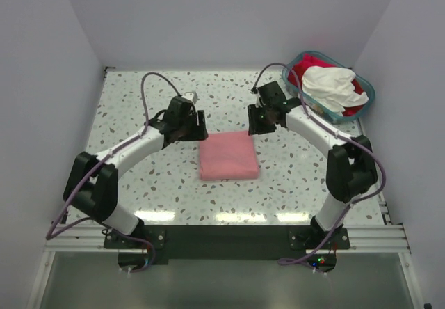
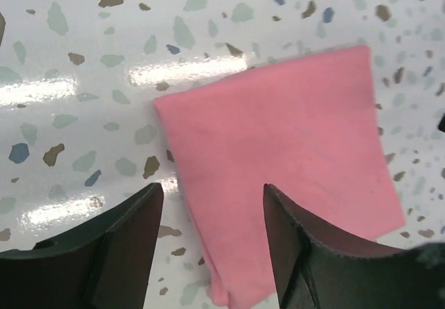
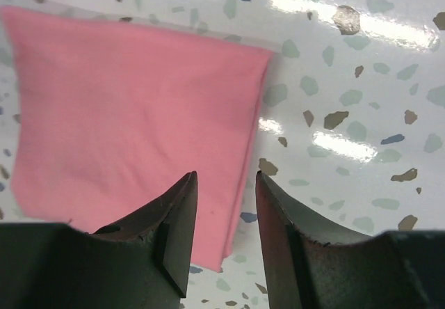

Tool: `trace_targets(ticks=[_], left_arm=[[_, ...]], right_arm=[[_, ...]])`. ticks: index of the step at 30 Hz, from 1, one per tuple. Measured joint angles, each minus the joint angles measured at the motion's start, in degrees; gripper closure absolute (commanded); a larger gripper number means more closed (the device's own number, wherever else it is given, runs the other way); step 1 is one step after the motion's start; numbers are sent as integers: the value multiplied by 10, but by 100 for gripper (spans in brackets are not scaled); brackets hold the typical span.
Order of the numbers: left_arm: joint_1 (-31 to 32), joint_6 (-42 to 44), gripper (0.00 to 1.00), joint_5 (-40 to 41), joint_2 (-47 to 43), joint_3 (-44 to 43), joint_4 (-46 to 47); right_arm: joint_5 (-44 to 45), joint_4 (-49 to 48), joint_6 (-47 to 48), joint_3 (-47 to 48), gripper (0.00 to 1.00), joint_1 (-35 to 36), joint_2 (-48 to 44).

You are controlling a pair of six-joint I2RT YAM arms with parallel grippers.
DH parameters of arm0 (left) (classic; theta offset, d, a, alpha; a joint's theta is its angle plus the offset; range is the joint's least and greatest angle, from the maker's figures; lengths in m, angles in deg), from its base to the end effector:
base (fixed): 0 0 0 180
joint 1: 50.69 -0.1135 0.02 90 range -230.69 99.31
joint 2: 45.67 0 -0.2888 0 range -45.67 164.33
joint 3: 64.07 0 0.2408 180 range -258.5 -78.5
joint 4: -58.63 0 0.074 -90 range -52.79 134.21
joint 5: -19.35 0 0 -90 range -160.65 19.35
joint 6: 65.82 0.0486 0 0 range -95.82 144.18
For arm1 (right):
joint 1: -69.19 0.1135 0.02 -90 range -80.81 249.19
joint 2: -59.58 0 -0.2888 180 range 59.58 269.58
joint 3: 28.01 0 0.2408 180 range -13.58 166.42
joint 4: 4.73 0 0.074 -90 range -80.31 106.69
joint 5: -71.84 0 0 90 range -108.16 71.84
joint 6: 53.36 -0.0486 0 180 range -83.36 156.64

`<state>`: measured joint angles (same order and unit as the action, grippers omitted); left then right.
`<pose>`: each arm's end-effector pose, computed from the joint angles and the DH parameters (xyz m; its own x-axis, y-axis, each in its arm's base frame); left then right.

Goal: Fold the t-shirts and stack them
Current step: Fold the tshirt

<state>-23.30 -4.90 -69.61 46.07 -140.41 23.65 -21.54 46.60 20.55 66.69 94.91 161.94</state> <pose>0.3015 -0.1552 0.2438 -0.8163 -0.1244 -0.5641 0.0606 0.9527 -0.2977 0.3443 0.1690 0.2585 -0.8696 -0.1118 -0.4810 -0.2285 0.9545 0.1913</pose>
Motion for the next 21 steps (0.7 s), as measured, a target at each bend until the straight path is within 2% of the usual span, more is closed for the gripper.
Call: trace_targets(ticks=[2, 4, 5, 8, 12, 13, 15, 17, 21], left_arm=[[0, -3, 51, -19, -49, 31, 33], [0, -7, 60, -48, -82, 61, 75], [0, -8, 69, -61, -86, 73, 97], [0, -8, 76, -88, -57, 99, 160], [-4, -7, 78, -94, 16, 105, 207], [-7, -8, 76, -95, 35, 98, 207], [-14, -8, 65, -100, 68, 83, 207], [-18, -14, 58, -110, 70, 80, 205], [-15, -31, 59, -135, 8, 108, 212]], right_arm=[[-27, -36, -6, -37, 57, -1, -42], [-73, -82, -17, -61, 57, -2, -65], [-97, -110, -24, -71, 57, -2, -68], [-156, -195, -50, -104, 58, -2, -53], [-213, -277, -90, -137, 58, -8, 2], [-221, -289, -98, -139, 58, -11, 17], [-235, -299, -110, -139, 58, -19, 36], [-250, -309, -119, -144, 58, -24, 38], [-280, -344, -140, -182, 56, -29, 2]])
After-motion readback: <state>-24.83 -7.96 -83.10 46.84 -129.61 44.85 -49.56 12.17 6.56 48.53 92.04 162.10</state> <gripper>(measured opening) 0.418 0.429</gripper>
